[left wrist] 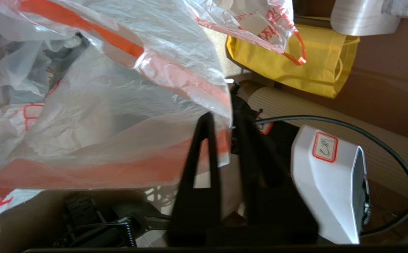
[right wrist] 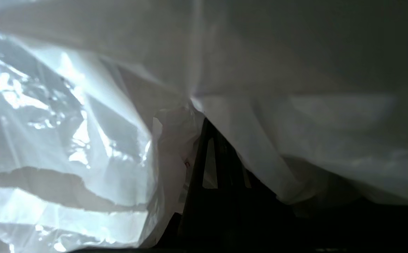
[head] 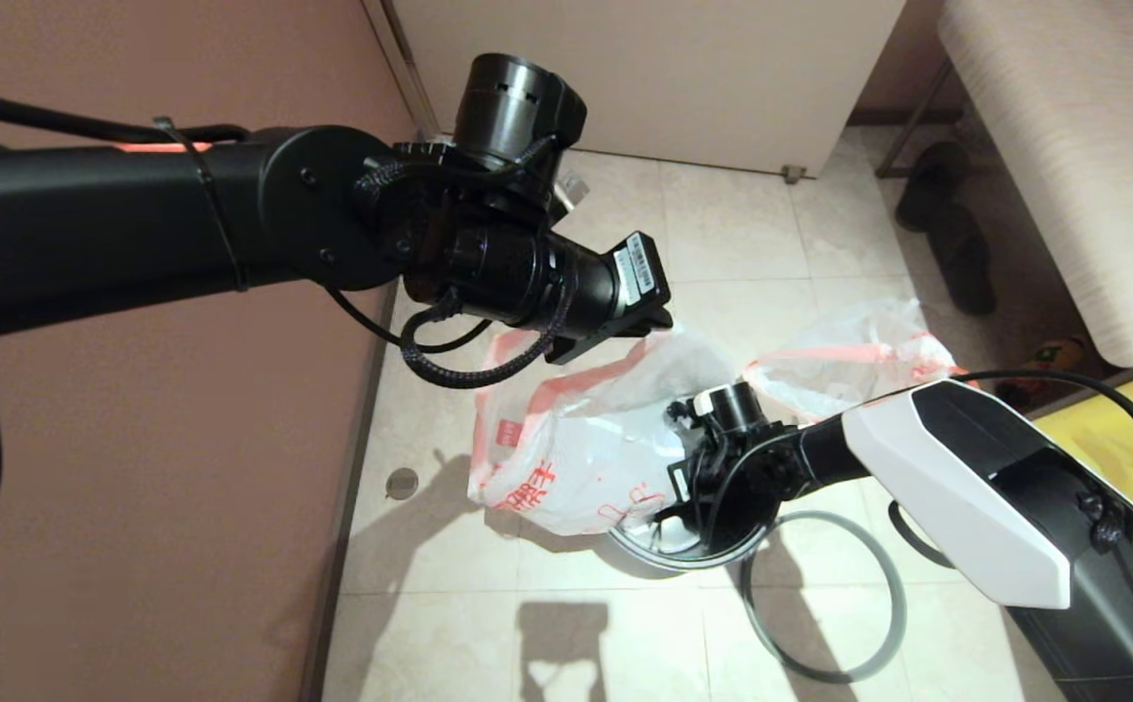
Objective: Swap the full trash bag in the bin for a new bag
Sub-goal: Put the new garbage bag on the trash can
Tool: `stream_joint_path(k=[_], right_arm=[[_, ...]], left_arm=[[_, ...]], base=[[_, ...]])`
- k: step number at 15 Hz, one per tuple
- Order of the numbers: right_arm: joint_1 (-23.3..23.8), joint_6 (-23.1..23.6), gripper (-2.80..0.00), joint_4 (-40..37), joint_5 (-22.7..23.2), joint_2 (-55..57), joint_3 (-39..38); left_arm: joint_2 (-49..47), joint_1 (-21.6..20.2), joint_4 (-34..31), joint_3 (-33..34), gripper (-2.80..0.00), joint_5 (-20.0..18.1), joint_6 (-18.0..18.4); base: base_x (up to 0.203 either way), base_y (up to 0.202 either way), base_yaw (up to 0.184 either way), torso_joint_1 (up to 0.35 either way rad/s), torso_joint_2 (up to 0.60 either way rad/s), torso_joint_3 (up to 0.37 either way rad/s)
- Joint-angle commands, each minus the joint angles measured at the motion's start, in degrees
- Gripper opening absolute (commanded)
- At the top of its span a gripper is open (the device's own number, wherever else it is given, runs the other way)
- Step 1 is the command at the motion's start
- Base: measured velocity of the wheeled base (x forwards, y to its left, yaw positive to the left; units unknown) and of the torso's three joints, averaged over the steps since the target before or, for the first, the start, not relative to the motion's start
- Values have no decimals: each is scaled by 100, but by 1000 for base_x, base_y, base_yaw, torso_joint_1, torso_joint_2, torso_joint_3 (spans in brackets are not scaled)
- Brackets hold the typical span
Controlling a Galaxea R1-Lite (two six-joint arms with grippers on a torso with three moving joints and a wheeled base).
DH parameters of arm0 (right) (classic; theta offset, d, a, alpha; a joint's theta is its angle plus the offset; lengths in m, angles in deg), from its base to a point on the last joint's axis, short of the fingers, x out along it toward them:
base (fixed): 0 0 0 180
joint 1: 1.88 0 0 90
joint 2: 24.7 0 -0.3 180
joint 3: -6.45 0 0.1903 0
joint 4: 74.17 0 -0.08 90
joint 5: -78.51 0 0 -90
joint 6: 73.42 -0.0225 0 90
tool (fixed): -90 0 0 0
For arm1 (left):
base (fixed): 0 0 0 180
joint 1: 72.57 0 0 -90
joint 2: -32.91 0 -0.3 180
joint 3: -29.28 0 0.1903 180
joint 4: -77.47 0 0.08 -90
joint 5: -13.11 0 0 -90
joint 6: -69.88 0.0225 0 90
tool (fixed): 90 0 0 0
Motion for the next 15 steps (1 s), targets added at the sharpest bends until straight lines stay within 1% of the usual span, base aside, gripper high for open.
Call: stream_joint_path(k=[1, 3, 5, 6, 7, 8, 9, 10, 11, 12, 13, 15], right_arm=[[22, 2, -280, 3, -14, -3, -6], [64, 17, -280, 3, -31, 14, 2], [93, 72, -280, 3, -64, 51, 13], [99, 133, -280, 10, -156, 143, 42], [97, 258, -280, 27, -277, 315, 181], [94, 384, -280, 39, -348, 504, 408], [86, 441, -280, 43, -373, 661, 653], [74, 484, -280, 49, -388, 813, 885], [53, 596, -280, 95, -402, 929, 959], [21, 769, -280, 239, -422, 1026, 968], [-3, 982, -280, 482, -515, 1189, 977], [-21, 1596, -280, 829, -679, 1449, 985]], left_arm=[[-29, -29, -24, 12, 0, 107, -26], [182, -23, -39, 200, 0, 137, -11], [613, -43, -27, 580, 0, 188, 25], [789, -109, -18, 800, 0, 227, 64], [846, -277, 24, 1002, 0, 337, 104], [808, -472, 128, 1133, 0, 453, 118], [753, -609, 322, 1320, 0, 491, 124], [735, -686, 636, 1503, 0, 540, 165], [754, -797, 913, 1632, 0, 680, 339], [787, -837, 1019, 1642, 0, 740, 429], [756, -806, 1024, 1606, 0, 740, 431], [580, -763, 1041, 1595, 0, 752, 425]], base=[[0, 0, 0, 0, 0, 0], [0, 0, 0, 0, 0, 0], [0, 0, 0, 0, 0, 0], [0, 0, 0, 0, 0, 0], [0, 0, 0, 0, 0, 0], [0, 0, 0, 0, 0, 0], [0, 0, 0, 0, 0, 0], [0, 0, 0, 0, 0, 0], [0, 0, 0, 0, 0, 0], [0, 0, 0, 0, 0, 0], [0, 0, 0, 0, 0, 0], [0, 0, 0, 0, 0, 0]])
